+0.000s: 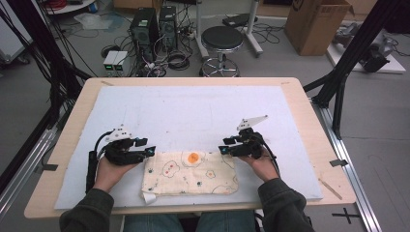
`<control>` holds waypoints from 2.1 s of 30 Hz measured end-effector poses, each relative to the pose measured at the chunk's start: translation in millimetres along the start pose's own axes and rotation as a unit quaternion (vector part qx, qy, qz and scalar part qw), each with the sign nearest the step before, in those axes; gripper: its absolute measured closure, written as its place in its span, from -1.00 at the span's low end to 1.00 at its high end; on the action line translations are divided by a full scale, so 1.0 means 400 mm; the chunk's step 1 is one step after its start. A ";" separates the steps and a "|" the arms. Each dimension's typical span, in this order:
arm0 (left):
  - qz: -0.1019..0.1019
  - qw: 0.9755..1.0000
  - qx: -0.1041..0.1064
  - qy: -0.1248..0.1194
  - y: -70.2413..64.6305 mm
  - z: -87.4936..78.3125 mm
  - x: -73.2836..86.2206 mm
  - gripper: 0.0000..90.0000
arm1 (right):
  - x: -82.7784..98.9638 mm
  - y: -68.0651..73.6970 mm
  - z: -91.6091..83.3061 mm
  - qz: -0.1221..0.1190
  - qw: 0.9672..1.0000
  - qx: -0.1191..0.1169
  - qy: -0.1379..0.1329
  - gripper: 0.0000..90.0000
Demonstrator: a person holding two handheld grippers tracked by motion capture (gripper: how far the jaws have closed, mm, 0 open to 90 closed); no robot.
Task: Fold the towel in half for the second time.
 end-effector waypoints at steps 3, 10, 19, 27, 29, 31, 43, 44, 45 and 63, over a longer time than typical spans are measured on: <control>-0.019 1.000 0.008 0.002 0.011 0.010 0.005 0.06 | 0.006 -0.011 0.005 0.008 1.000 0.001 0.009 0.23; -0.014 0.999 0.017 0.030 -0.001 0.023 0.020 0.11 | 0.029 -0.025 -0.008 0.025 1.000 0.000 0.018 0.29; 0.008 0.995 0.019 0.097 -0.009 0.051 0.066 0.26 | 0.067 -0.032 0.007 0.026 0.998 0.017 0.056 0.44; 0.012 0.996 0.015 0.089 -0.006 0.043 0.076 0.74 | 0.070 -0.026 0.012 0.001 0.997 0.045 0.069 0.71; 0.012 0.996 0.011 0.086 -0.008 0.043 0.076 0.82 | 0.071 -0.024 0.011 0.001 0.996 0.042 0.072 0.81; 0.019 0.996 0.009 0.087 -0.009 0.040 0.075 0.87 | 0.072 -0.024 0.010 0.005 0.996 0.043 0.072 0.84; -0.022 0.998 0.017 0.049 0.005 0.033 0.065 0.38 | 0.077 -0.031 0.006 0.016 0.997 0.036 0.063 0.83; -0.025 0.998 0.015 0.049 0.010 0.033 0.065 0.38 | 0.077 -0.030 0.006 0.016 0.997 0.036 0.065 0.83; -0.028 0.998 0.014 0.048 0.014 0.034 0.065 0.38 | 0.077 -0.030 0.006 0.016 0.997 0.036 0.065 0.82; 0.009 0.997 0.024 0.074 -0.004 0.044 0.079 0.88 | 0.077 -0.030 0.008 0.003 0.997 0.037 0.063 0.79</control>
Point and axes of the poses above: each handheld gripper's, and its own axes: z roughly forward along the jaws, x roughly out of its underside, y roughly to its left, the point moved 7 cm from there along z, roughly forward along the jaws, and after that the axes turned 5 degrees about z, right-handed, at the moved point
